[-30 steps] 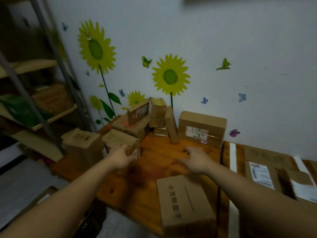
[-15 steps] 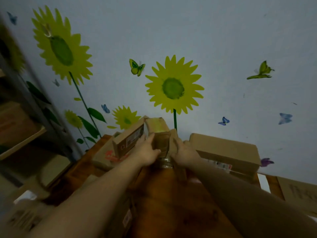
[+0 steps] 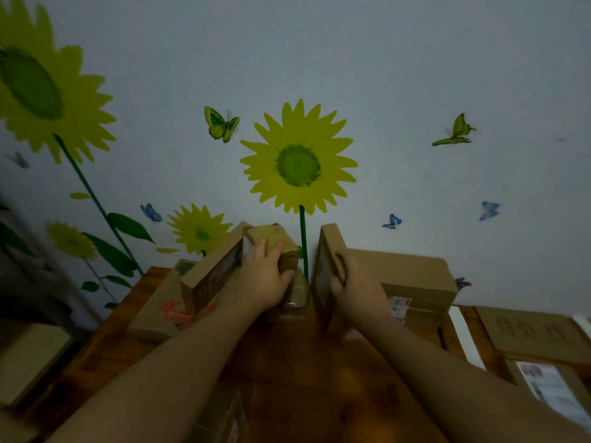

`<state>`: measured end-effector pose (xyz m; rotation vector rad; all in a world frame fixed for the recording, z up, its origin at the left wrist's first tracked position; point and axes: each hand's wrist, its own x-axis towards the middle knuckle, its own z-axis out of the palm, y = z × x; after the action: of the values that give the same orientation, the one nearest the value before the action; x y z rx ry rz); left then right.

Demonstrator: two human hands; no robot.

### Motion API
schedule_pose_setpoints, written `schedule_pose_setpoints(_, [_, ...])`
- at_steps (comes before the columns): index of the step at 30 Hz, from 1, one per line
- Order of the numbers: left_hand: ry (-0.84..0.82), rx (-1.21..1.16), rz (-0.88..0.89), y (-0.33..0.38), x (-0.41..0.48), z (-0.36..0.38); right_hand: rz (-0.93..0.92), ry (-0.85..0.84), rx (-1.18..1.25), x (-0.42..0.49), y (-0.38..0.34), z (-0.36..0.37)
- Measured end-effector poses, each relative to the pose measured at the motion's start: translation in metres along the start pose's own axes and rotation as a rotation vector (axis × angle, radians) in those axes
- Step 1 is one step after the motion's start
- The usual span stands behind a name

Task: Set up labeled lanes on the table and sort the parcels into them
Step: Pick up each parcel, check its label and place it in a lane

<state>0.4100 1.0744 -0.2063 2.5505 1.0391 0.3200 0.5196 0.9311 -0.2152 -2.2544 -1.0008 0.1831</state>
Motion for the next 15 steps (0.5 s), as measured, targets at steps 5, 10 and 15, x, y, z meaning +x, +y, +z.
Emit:
schedule_pose_setpoints(5, [-0.037,-0.62,-0.218,0.026,-0.037,-0.013,-0.079,0.288,0.36,-0.051,-0.034,-0.043])
schedule_pose_setpoints(10, [-0.285,-1.129,-0.285,0.034,-0.077,-0.046,0.05,0.407,0.729,-0.113,-0.058,-0.078])
schedule_pose_setpoints(15, [-0.226,-1.312,-0.178,0.032,-0.116,-0.075,0.189,0.429,0.53,-0.16,-0.055,-0.095])
